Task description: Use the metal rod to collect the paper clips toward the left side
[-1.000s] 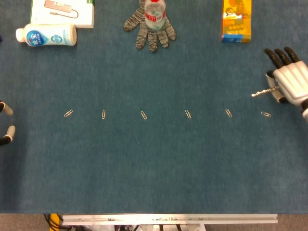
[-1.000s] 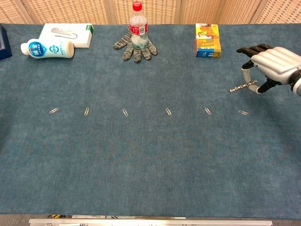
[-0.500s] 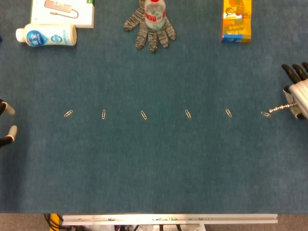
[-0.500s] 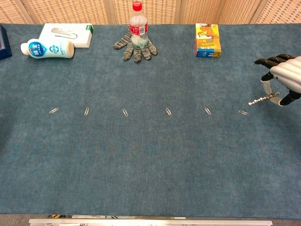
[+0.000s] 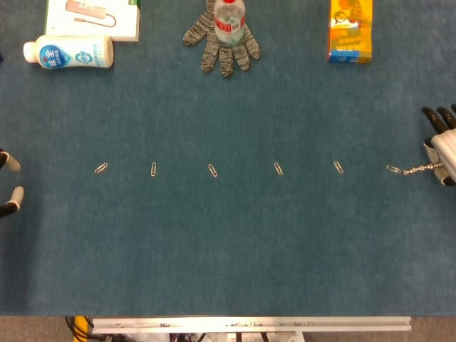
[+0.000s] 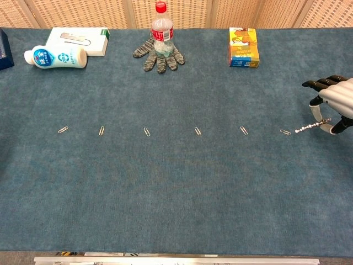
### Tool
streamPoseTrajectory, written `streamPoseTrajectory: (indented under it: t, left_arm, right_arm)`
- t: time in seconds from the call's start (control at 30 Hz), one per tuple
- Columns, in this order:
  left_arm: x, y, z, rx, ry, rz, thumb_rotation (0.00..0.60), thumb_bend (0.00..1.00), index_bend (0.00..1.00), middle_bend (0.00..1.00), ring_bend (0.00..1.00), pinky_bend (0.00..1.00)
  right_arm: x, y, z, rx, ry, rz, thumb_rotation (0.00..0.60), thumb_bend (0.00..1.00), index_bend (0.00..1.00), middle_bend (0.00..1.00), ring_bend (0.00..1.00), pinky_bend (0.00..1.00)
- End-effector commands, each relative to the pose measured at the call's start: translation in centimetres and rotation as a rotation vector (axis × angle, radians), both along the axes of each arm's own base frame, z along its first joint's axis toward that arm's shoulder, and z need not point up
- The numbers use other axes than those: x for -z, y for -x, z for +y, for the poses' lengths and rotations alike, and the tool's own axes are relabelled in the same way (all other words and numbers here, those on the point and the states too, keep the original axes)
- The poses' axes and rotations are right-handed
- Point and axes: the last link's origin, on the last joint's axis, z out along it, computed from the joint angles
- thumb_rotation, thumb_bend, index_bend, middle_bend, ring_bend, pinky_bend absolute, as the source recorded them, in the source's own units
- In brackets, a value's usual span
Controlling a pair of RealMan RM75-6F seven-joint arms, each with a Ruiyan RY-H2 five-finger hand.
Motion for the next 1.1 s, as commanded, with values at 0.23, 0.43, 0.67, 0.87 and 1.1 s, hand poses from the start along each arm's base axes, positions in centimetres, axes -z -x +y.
streamPoseTrajectory:
  t: [0.23,0.43,0.67,0.87,1.1]
  left_arm:
    - [0.1,0.1,-0.1,-0.003,0.004,0.000,0.600,0.29,0.42,0.33,0.28,0.25]
    - [0.1,0.2,-0.2,-0.009,0.005,-0.001,0.600,0.29,0.42,0.33,0.28,0.26]
    - [0.1,0.4,-0.3,-0.014,0.004,-0.004,0.600,0.29,0.42,0.33,0.28,0.26]
    - [0.0,0.5,-0.5,-0.017,0.000,-0.007,0.600,0.29,0.42,0.33,0.28,0.26]
    - [0.0,0.6,-0.6,-0.018,-0.004,-0.012,0.600,0.29,0.42,0.33,0.28,0.26]
  right_arm:
    - [0.6,0.6,-0.3,0.012,0.005,0.006,0.600,0.31,0.66,0.05,0.00,0.00]
    - [1.3,0.5,-0.9,0.007,0.011,-0.013,0.600,0.31,0.66,0.05,0.00,0.00]
    - [1.9,-0.2,-1.5,-0.011,0.013,-0.038,0.600,0.31,0.66,0.05,0.00,0.00]
    - [1.8,-1.6,-2.0,-0.043,0.036,-0.081,0.600,0.31,0.66,0.05,0.00,0.00]
    - [2.4,-3.4,-2.5,-0.090,0.026,-0.115,0.600,0.31,0.66,0.05,0.00,0.00]
